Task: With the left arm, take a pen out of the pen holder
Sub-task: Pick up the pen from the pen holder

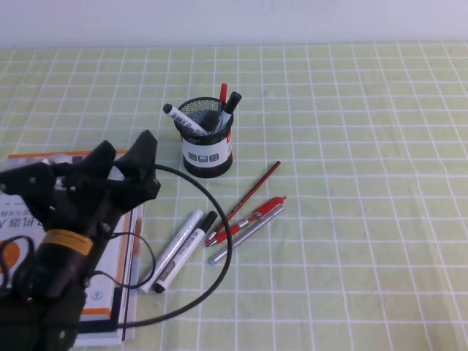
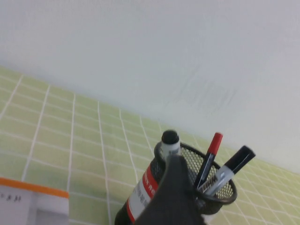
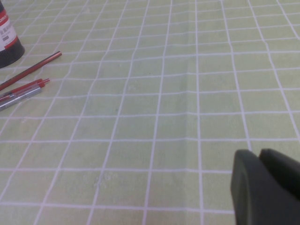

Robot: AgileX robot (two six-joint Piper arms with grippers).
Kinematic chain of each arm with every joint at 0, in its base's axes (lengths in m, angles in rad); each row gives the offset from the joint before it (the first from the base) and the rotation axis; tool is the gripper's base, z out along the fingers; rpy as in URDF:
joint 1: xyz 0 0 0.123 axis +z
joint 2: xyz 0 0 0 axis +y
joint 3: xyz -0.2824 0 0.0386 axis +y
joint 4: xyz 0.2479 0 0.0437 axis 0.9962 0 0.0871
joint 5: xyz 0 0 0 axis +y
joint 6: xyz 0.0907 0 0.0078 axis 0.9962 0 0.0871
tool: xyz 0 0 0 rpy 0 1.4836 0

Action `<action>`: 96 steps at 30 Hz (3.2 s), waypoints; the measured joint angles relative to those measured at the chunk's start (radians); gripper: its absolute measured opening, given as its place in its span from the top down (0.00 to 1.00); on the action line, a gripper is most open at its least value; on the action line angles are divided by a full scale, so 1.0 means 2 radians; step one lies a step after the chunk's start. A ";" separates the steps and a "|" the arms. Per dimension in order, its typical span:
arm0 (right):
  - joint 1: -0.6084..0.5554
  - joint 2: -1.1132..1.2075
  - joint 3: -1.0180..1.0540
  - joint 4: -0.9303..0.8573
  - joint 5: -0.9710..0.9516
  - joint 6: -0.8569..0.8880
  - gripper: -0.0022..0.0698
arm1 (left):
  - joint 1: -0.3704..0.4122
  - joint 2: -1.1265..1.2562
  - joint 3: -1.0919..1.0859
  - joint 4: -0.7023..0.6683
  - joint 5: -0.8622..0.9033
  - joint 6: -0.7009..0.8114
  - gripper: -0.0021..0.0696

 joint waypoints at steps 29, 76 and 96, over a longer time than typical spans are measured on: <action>0.000 0.000 0.000 0.000 0.000 0.000 0.99 | 0.013 0.204 -0.233 0.008 -0.004 -0.058 0.24; 0.000 0.000 0.000 0.000 0.000 0.000 0.99 | 0.033 0.273 -0.321 0.026 0.058 -0.064 0.85; 0.000 0.000 0.000 0.000 0.000 0.000 0.99 | 0.033 0.180 -0.321 0.072 0.156 0.015 0.85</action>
